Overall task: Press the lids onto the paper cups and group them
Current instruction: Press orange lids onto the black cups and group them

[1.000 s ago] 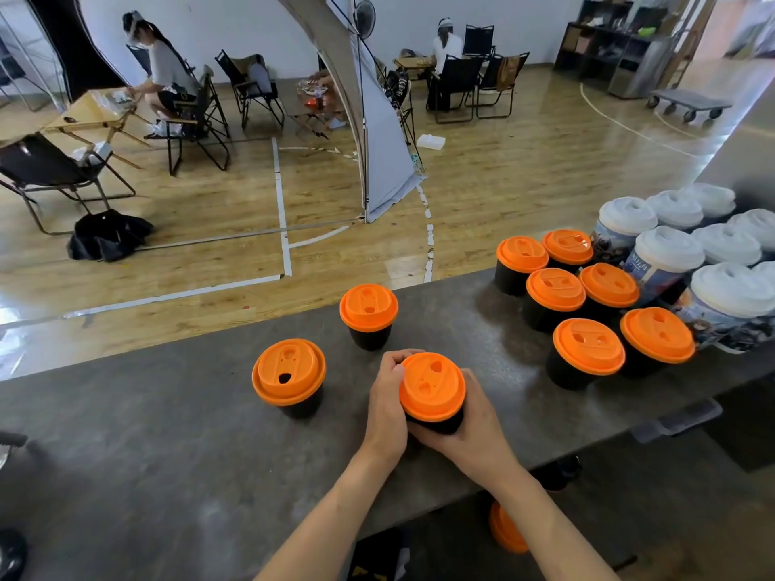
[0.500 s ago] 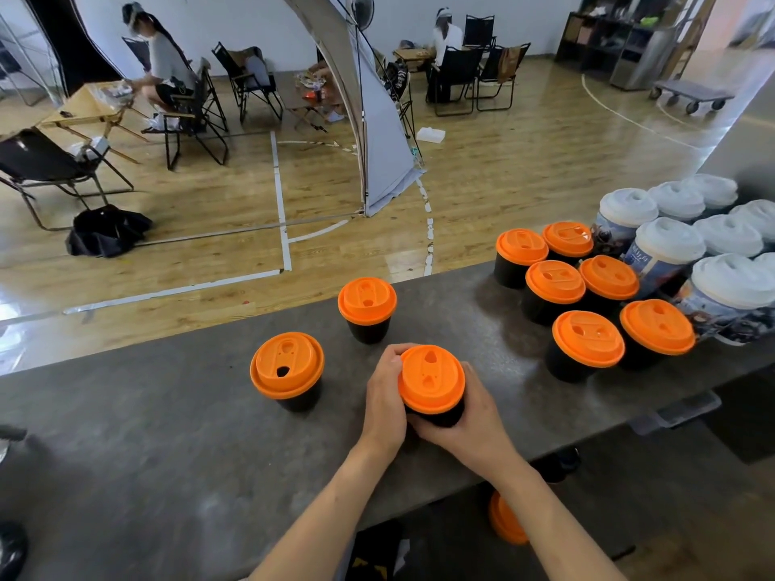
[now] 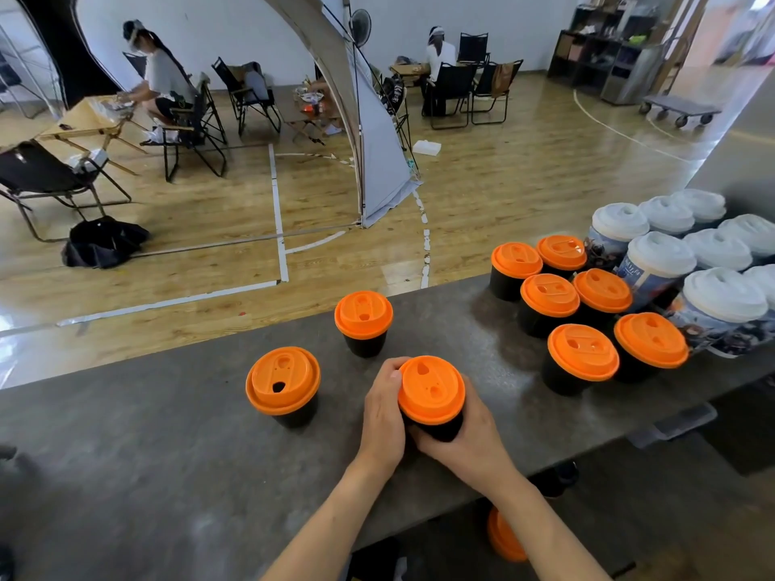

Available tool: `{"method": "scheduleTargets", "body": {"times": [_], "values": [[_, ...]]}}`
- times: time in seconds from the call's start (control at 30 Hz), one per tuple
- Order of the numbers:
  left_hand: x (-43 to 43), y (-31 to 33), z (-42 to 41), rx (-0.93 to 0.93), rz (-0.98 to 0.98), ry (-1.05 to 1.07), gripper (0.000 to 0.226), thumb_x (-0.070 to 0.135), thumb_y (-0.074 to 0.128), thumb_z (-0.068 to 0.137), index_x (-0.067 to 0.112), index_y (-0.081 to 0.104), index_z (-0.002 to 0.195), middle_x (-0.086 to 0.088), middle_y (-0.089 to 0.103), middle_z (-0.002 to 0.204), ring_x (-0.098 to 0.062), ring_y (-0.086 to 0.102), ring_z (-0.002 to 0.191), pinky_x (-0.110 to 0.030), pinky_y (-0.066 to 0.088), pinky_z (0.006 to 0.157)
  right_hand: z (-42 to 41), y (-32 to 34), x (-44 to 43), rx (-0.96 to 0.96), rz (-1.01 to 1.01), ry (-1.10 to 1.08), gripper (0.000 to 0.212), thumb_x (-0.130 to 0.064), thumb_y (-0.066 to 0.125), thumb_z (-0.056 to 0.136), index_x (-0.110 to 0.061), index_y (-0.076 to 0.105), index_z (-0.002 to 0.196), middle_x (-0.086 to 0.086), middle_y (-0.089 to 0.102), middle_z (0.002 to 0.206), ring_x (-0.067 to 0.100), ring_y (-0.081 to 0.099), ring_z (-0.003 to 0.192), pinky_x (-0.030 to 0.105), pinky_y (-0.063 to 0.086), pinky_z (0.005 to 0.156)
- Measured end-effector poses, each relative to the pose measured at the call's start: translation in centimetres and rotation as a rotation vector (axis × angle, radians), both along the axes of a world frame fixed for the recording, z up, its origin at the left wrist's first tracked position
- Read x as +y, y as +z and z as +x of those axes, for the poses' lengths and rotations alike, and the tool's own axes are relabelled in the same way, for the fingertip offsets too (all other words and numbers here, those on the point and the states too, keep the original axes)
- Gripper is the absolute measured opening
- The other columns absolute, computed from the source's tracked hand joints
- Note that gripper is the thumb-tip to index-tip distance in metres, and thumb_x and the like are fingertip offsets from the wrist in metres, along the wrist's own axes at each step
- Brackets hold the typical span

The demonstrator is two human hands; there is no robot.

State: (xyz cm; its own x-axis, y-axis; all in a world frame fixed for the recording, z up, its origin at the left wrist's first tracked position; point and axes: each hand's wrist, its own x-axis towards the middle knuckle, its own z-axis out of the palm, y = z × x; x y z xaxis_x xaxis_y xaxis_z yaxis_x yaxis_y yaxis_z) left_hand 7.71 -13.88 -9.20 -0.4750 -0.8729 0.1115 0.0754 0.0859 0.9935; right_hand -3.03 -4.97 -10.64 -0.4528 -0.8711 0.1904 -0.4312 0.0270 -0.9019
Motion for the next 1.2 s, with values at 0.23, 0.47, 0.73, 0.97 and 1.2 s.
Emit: {"method": "scheduleTargets", "body": {"times": [0.23,0.47,0.73,0.97,1.2], "values": [[-0.15,-0.62,-0.13,0.012,0.003,0.016,0.042,0.051,0.034,0.100,0.028,0.068,0.104,-0.001,0.074,0.107,-0.021,0.069,0.106,-0.040,0.053,0.095,0.16,0.09,0.01,-0.002,-0.011,-0.030,0.081,-0.068,0.091,0.060,-0.055,0.044,0.125,-0.027,0.058,0.125,-0.002,0.058,0.121,0.007,0.042,0.096],[-0.25,-0.57,-0.13,0.003,0.005,0.028,0.040,0.037,0.032,0.105,0.018,0.067,0.107,-0.002,0.074,0.105,-0.020,0.069,0.105,-0.026,0.051,0.090,0.03,0.04,0.00,0.011,-0.021,-0.002,0.085,-0.058,0.093,0.066,-0.049,0.047,0.138,-0.025,0.060,0.134,-0.002,0.058,0.127,0.008,0.042,0.101],[-0.31,-0.38,0.21,0.056,0.030,0.028,0.048,0.051,0.037,0.097,0.013,0.066,0.106,-0.006,0.073,0.105,-0.022,0.068,0.104,-0.037,0.053,0.094,-0.26,-0.13,0.21,0.053,0.002,-0.010,0.077,-0.048,0.091,0.068,-0.050,0.049,0.132,-0.024,0.063,0.127,-0.001,0.059,0.123,0.018,0.048,0.102],[-0.14,-0.17,0.16,0.034,0.023,0.023,0.047,0.051,0.034,0.096,0.017,0.065,0.107,-0.003,0.073,0.105,-0.021,0.069,0.103,-0.039,0.053,0.093,0.08,0.05,-0.03,0.028,-0.001,0.009,0.084,-0.055,0.096,0.065,-0.044,0.048,0.134,-0.020,0.060,0.131,0.002,0.059,0.125,0.012,0.045,0.099],[-0.05,-0.20,0.11,0.049,0.084,0.015,0.043,0.048,0.033,0.103,0.023,0.068,0.105,-0.004,0.075,0.106,-0.020,0.070,0.105,-0.030,0.053,0.092,-0.06,-0.06,0.22,0.057,0.017,0.007,0.081,-0.048,0.090,0.068,-0.057,0.042,0.132,-0.032,0.056,0.130,-0.006,0.056,0.125,0.007,0.042,0.100]]}}
